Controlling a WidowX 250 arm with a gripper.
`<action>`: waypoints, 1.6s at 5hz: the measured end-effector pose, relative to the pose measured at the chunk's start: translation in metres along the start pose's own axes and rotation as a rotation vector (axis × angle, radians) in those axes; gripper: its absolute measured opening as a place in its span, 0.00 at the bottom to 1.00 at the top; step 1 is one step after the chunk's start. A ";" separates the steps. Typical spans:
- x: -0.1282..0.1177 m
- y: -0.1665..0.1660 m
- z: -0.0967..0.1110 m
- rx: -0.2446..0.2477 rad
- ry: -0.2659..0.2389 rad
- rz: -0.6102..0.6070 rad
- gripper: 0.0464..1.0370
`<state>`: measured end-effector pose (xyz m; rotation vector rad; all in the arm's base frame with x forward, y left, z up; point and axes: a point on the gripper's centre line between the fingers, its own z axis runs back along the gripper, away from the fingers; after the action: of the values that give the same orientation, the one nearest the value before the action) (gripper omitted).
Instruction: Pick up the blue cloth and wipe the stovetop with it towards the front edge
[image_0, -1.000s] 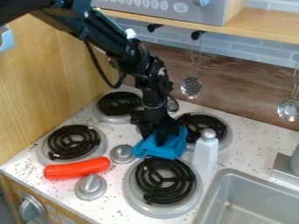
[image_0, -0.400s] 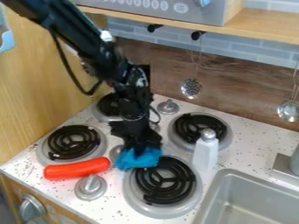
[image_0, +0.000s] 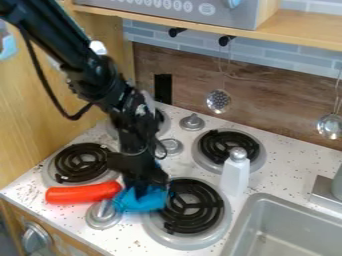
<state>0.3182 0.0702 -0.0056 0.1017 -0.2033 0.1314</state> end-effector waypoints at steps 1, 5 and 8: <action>-0.020 -0.007 0.004 0.002 0.017 -0.035 0.06; -0.044 -0.088 0.022 -0.023 0.023 -0.225 0.06; -0.051 -0.159 0.043 -0.093 -0.005 -0.350 0.06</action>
<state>0.2827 -0.0978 0.0113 0.0435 -0.1934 -0.2266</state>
